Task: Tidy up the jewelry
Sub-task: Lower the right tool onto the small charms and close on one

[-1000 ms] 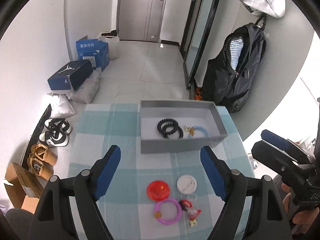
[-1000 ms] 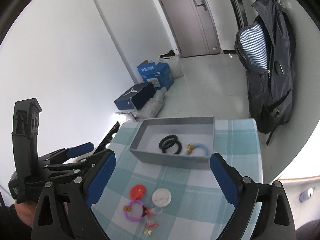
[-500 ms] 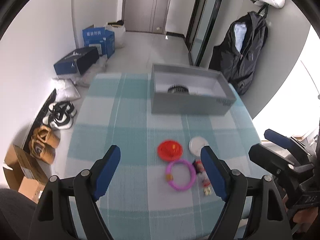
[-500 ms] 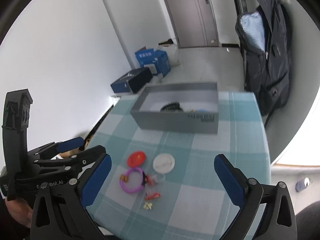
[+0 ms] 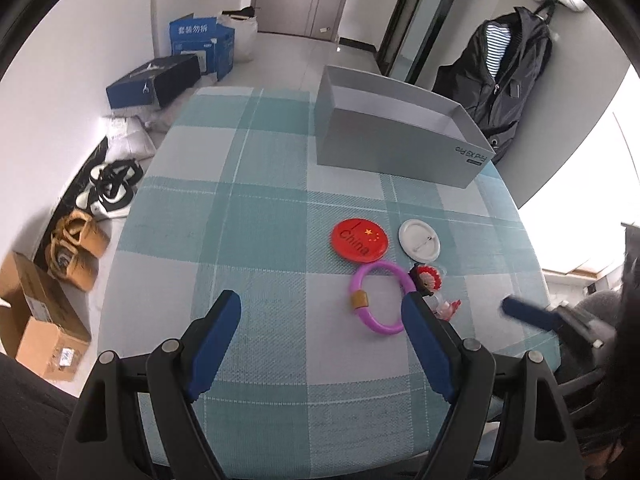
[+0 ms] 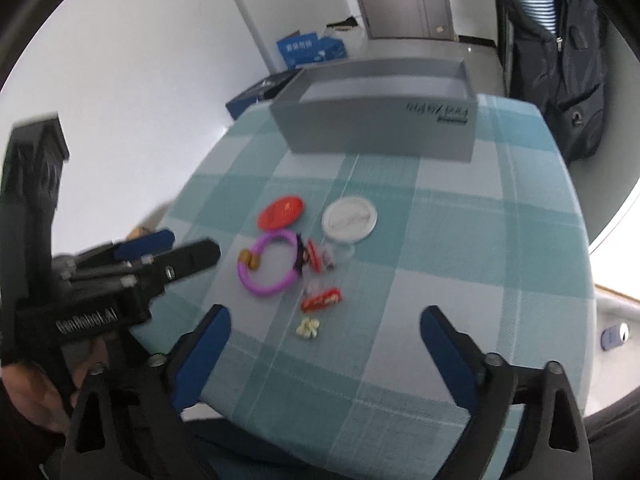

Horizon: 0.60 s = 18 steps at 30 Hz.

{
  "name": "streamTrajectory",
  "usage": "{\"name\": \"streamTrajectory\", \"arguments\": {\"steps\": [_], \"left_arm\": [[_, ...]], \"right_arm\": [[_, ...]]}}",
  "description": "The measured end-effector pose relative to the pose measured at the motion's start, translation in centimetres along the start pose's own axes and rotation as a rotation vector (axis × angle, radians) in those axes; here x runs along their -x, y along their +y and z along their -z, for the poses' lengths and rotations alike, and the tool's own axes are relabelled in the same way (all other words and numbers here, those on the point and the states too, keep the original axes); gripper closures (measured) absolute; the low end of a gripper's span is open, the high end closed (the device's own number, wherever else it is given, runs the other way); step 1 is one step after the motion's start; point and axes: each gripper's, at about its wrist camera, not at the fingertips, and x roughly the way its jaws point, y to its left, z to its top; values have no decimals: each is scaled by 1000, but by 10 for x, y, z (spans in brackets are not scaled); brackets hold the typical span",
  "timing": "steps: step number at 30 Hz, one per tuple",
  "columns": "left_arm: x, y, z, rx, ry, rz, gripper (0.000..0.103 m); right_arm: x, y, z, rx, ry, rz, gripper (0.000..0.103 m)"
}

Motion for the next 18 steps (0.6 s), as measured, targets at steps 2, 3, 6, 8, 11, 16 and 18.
{"name": "streamTrajectory", "arguments": {"steps": [2,3,6,8,11,16,18], "left_arm": [[0,3,0,18,3,-1,24],[1,6,0,32,2,9,24],[3,10,-1,50,-8,1,24],[3,12,-1,57,-9,0,24],[3,14,-1,63,-4,-6,24],[2,17,-1,70,4,-8,24],[2,16,-1,62,5,-12,24]], "right_arm": [[-7,4,3,17,39,-15,31],[-9,7,5,29,48,-22,41],[-11,13,6,65,44,0,44],[-12,15,5,70,46,15,52],[-13,16,6,80,42,27,64],[-16,21,5,115,41,57,87],[-18,26,5,147,44,81,90]]}}
